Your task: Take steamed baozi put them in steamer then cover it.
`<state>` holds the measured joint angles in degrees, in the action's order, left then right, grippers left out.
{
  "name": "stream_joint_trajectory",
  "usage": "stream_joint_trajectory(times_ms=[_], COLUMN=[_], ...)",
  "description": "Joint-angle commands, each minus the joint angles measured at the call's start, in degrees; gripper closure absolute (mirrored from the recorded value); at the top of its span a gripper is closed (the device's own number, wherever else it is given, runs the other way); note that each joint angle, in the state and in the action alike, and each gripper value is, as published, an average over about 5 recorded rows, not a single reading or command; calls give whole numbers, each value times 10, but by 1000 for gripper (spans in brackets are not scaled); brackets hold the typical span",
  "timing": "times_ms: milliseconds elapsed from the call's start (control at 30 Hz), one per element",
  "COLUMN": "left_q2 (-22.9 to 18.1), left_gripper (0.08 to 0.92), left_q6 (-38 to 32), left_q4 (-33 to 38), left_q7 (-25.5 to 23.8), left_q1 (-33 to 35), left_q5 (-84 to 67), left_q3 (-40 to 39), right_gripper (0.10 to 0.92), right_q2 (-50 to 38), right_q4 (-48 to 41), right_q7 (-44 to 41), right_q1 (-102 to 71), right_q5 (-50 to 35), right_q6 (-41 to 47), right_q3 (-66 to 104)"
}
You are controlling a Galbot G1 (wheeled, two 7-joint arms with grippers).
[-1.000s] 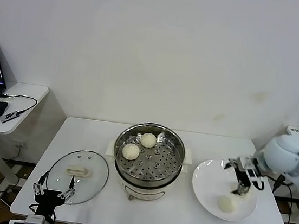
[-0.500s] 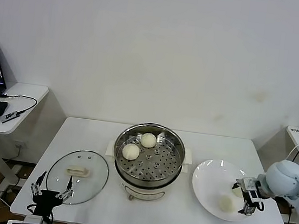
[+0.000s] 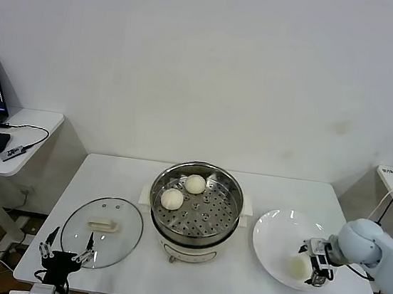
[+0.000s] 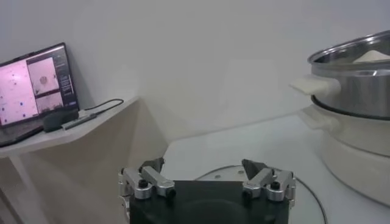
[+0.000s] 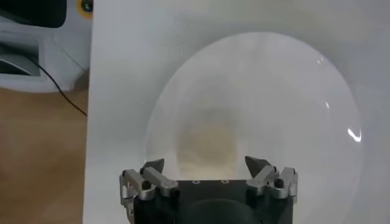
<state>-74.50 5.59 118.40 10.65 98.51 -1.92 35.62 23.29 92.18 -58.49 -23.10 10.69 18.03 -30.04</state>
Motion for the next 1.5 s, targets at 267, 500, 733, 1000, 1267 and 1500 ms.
stream_joint_trajectory(times_ms=[267,500,733,1000,1267,1500], left_q2=[-1,-1,-1,1,-1,-3], left_gripper=[177,177,177,177,177,177], left_q6=[-1,-1,-2,-2,-2,-2], left_q4=[-7,-7,-6,-4,-5,-6], left_q7=[0,0,1,1,1,1], left_q1=[-3,-4,-3,-5,-6,-10], left_q5=[0,1,1,-2,-2,-1], left_q3=[-1,-3,-2,1,-2,-7], right_gripper=[298,361,409,462,461,457], right_q2=[20,24,25,17,4,7], right_q4=[-27,-34,-32,-23,-8,-10], right_q7=[3,-1,-5,-21,-36,-40], right_q1=[-28,-27,-21,18,141,268], right_q5=[23,23,21,12,-33,-83], right_q6=[3,2,1,1,3,6], right_q3=[24,25,25,11,-30,-73])
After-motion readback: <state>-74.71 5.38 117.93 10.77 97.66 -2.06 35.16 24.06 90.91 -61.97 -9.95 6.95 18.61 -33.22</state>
